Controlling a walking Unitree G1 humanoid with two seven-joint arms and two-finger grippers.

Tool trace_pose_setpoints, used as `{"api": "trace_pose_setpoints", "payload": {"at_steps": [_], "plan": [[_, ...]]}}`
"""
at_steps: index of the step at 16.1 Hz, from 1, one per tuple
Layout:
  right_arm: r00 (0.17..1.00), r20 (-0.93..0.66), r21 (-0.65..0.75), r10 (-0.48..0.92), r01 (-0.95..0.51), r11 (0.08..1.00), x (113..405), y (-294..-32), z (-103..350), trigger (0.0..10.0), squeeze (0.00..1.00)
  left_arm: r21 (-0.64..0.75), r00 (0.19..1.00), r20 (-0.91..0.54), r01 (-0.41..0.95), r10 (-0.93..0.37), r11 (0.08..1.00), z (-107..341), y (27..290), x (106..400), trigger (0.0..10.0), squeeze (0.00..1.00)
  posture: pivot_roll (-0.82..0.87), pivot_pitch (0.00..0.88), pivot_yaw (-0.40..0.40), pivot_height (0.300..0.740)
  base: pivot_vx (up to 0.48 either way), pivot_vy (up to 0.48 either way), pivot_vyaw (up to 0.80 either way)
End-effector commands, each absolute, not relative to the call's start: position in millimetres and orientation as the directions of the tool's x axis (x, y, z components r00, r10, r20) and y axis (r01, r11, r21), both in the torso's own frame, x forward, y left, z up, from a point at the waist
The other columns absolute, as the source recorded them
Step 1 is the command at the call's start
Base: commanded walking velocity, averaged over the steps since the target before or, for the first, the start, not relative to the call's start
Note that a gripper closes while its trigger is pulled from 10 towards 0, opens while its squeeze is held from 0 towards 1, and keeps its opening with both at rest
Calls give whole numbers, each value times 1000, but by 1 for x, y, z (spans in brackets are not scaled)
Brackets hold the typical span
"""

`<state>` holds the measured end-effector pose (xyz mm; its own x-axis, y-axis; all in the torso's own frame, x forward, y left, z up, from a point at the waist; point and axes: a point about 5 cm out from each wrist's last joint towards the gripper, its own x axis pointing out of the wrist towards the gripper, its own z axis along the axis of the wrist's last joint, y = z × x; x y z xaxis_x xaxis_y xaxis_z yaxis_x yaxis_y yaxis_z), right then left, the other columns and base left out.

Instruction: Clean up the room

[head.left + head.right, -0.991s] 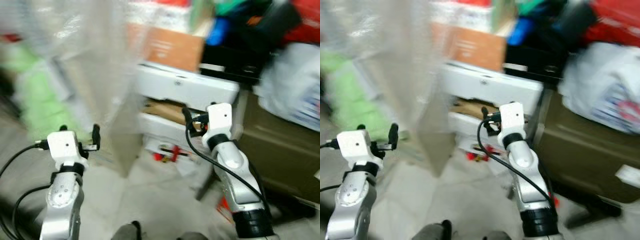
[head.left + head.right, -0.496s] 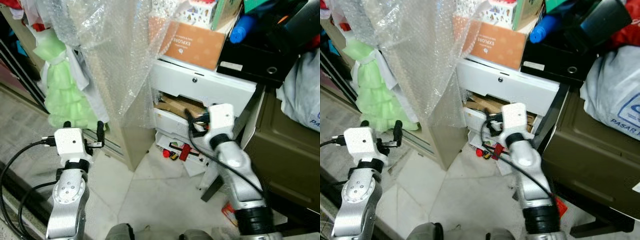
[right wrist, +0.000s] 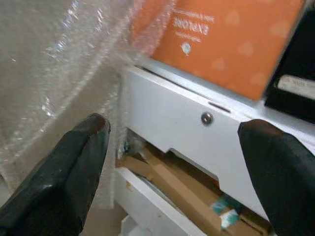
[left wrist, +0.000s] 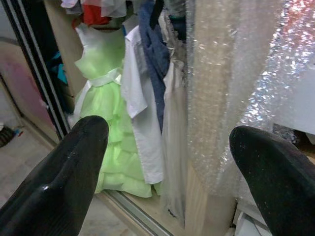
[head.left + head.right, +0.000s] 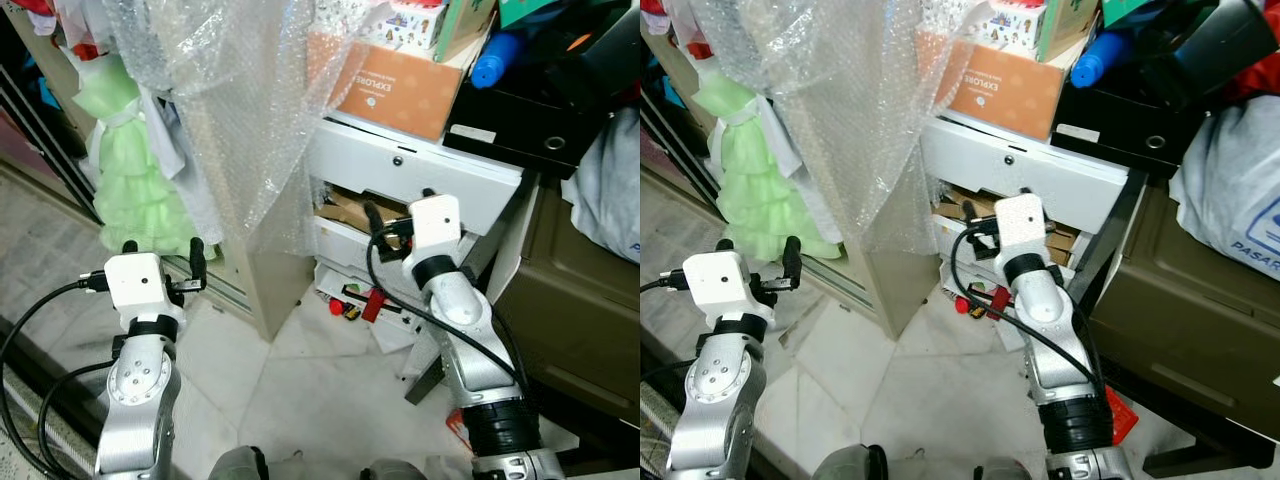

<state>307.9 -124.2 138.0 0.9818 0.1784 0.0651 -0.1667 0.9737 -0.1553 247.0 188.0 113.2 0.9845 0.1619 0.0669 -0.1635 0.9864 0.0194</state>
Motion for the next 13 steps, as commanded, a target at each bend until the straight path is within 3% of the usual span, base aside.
{"api": "trace_pose_setpoints", "payload": {"at_steps": [1,5,10,13], "plan": [[984,32,-118,177,-172,978,308,-125,134,10000,0,10,982,45,-185,185,983,110,192,246,10000,0,-119,98,2,740,0,0,0],[975,44,-102,216,-211,972,306,-120,135,10000,0,-15,995,67,-73,74,997,113,182,246,10000,0,-121,106,2,740,0,0,0],[972,45,-105,231,-225,969,306,-120,136,10000,0,-21,996,70,-60,61,998,114,180,247,10000,0,-125,105,-2,740,0,0,0],[971,51,-113,235,-228,967,307,-119,137,10000,0,-26,996,78,-47,49,999,114,180,246,10000,0,-125,102,-4,740,290,0,0]]}}
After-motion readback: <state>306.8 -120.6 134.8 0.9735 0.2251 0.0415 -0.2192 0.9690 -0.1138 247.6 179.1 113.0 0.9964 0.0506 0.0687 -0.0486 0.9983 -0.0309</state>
